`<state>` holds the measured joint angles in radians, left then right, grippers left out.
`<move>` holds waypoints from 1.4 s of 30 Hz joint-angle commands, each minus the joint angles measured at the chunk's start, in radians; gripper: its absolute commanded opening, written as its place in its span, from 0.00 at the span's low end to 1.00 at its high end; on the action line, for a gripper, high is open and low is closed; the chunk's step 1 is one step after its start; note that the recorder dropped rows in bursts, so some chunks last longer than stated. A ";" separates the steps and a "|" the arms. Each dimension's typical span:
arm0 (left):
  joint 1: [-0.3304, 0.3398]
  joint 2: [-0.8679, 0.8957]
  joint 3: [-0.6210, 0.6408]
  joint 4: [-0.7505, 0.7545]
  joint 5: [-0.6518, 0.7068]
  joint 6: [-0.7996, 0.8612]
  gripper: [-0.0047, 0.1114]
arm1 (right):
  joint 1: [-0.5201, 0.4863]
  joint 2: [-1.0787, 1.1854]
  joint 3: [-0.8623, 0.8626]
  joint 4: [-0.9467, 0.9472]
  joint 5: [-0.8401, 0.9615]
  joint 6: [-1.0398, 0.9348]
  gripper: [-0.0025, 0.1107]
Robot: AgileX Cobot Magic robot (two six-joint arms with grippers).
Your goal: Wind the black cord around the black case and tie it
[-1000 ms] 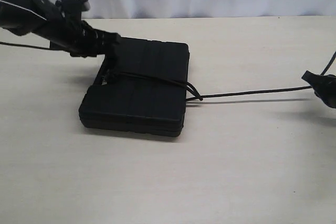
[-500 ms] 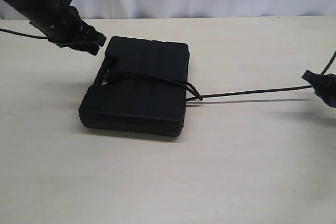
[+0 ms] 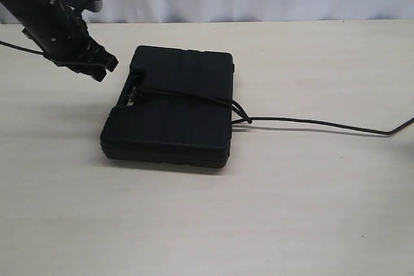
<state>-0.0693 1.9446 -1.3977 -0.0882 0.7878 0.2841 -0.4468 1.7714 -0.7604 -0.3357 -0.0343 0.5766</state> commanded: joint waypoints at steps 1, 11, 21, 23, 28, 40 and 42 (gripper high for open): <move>0.004 -0.021 -0.005 -0.001 0.020 -0.051 0.44 | 0.052 -0.097 -0.079 0.006 0.259 -0.049 0.60; 0.004 -0.113 -0.083 -0.001 0.324 -0.094 0.04 | 0.428 -0.295 -0.114 0.006 0.389 -0.378 0.06; -0.080 -0.414 0.101 -0.001 0.394 -0.153 0.04 | 0.635 -0.339 -0.215 0.051 0.966 -0.396 0.06; -0.109 -0.526 0.173 -0.004 0.317 -0.167 0.04 | 0.635 -0.369 -0.204 0.089 1.024 -0.396 0.06; -0.178 -0.831 0.386 -0.067 0.051 -0.184 0.04 | 0.635 -0.546 -0.094 0.141 0.959 -0.396 0.06; -0.210 -1.433 0.925 -0.105 -0.767 0.014 0.04 | 0.635 -1.200 0.278 0.177 0.241 -0.408 0.06; -0.210 -1.431 1.023 -0.105 -0.964 0.030 0.04 | 0.635 -1.242 0.378 0.146 0.049 -0.410 0.06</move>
<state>-0.2708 0.5244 -0.4947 -0.1881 0.1000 0.2675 0.1874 0.5841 -0.4928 -0.1626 0.2516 0.1833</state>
